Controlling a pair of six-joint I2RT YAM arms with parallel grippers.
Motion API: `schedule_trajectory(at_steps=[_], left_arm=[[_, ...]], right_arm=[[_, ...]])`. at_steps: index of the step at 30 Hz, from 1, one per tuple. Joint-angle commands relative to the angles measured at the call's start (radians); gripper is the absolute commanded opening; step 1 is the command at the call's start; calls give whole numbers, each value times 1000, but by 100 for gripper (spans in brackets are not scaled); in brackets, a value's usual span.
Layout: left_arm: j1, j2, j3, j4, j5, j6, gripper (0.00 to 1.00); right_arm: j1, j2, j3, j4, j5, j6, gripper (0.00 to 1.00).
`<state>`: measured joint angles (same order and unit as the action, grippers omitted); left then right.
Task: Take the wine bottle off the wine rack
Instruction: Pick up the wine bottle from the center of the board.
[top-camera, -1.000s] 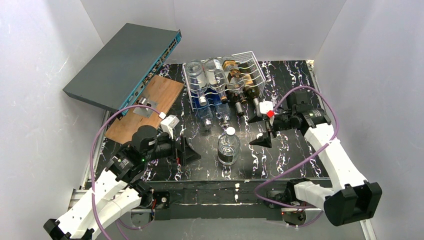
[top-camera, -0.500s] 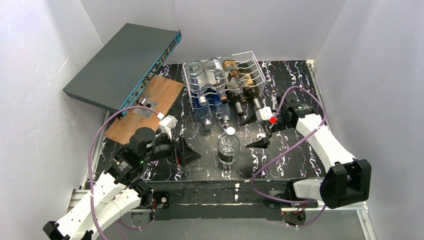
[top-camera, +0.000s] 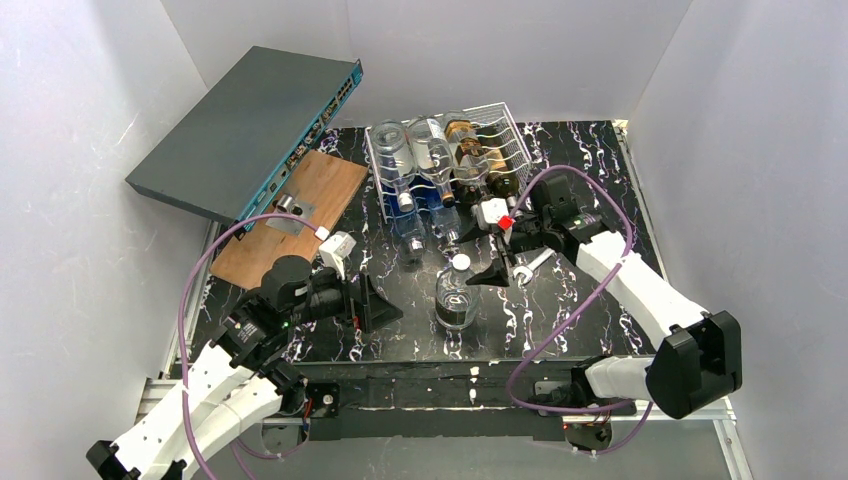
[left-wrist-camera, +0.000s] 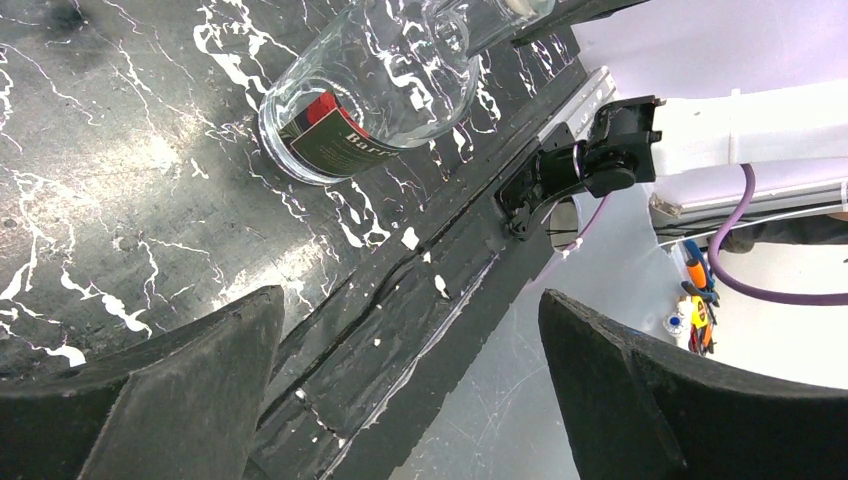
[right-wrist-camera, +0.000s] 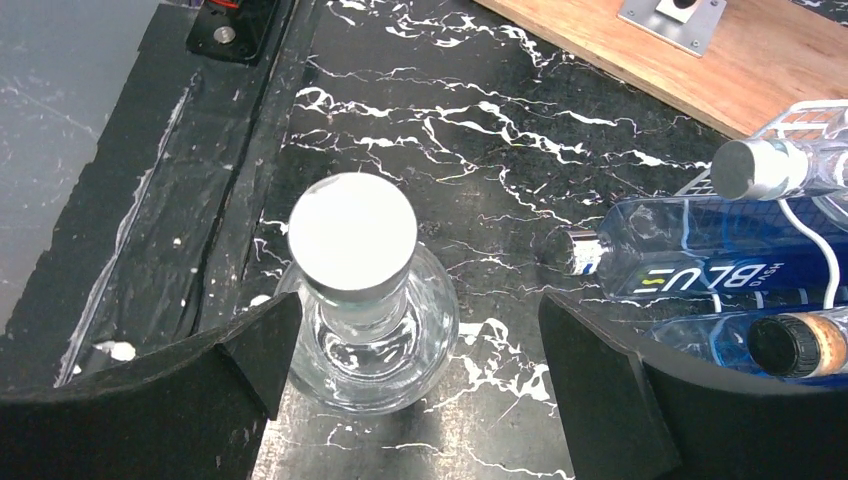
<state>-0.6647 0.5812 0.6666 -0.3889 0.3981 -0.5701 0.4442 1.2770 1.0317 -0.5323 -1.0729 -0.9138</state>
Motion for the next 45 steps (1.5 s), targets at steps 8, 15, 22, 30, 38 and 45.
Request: schedule_trajectory(at_steps=[8, 15, 22, 30, 38, 45], left_arm=[[-12, 36, -9, 44, -18, -14, 98], [-22, 41, -10, 50, -25, -17, 98], [-29, 55, -7, 59, -26, -18, 98], [-33, 57, -8, 62, -29, -17, 98], [-39, 61, -5, 64, -33, -19, 98], [-40, 44, -11, 62, -34, -19, 98]], right_arm=[[69, -7, -53, 202, 4, 211, 90], [87, -1, -45, 199, -10, 202, 83], [97, 5, -44, 190, -8, 186, 75], [98, -1, -32, 136, -22, 128, 62], [95, -7, -7, 90, -48, 100, 25], [37, -54, 36, 23, -81, 99, 10]])
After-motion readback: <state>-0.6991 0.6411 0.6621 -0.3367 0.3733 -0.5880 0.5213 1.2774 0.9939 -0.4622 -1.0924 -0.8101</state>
